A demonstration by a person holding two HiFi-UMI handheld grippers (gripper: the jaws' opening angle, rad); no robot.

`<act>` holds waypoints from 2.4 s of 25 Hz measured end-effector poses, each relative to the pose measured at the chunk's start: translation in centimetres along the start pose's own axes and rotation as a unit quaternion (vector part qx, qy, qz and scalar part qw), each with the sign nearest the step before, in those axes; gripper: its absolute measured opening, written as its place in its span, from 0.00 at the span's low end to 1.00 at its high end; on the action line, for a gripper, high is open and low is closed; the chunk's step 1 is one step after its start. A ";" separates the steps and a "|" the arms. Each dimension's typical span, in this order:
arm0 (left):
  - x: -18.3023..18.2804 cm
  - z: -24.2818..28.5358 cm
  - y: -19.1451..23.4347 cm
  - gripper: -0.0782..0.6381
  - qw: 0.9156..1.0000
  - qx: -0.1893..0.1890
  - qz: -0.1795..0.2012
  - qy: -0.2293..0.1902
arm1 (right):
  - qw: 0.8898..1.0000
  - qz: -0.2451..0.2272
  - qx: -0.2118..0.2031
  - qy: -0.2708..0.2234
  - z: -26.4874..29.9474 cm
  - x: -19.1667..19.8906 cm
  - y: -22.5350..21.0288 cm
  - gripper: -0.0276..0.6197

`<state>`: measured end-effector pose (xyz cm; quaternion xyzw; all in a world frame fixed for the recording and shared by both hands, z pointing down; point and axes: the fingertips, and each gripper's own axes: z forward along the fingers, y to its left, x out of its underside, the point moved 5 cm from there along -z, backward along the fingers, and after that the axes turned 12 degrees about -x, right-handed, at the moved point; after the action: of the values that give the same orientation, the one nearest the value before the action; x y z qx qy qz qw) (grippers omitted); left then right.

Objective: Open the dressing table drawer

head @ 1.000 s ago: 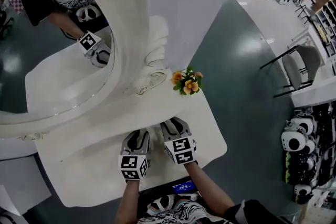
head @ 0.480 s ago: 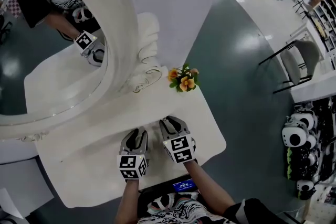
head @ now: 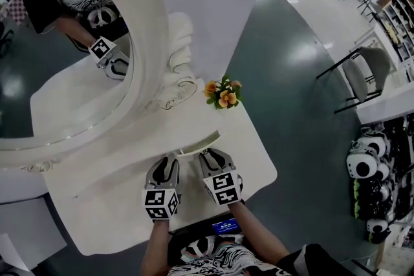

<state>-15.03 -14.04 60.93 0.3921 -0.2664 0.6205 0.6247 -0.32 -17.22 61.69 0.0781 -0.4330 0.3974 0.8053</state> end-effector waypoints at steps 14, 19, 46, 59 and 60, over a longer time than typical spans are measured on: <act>-0.7 -1.7 -0.4 0.28 1.000 0.002 0.010 -0.019 | 0.999 0.034 0.013 0.003 -1.4 1.7 0.3 0.23; -1.7 -2.8 -0.9 0.28 0.999 0.006 0.016 -0.038 | 0.998 0.046 0.037 -0.018 -3.8 1.6 0.5 0.15; -5.3 -7.7 -3.0 0.24 0.993 0.035 0.038 -0.106 | 0.991 0.009 0.079 -0.104 -11.1 -1.6 3.8 0.04; -5.2 -7.0 -2.8 0.22 0.994 0.035 0.028 -0.100 | 0.992 0.012 0.076 -0.097 -10.6 -1.3 3.2 0.04; -5.1 -6.9 -2.8 0.22 0.994 0.035 0.028 -0.099 | 0.992 0.012 0.075 -0.096 -10.5 -1.3 3.2 0.04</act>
<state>-13.75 -11.06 52.47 0.4660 -0.3161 0.6044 0.5636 3.71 -10.89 53.57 0.1715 -0.4783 0.4288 0.7470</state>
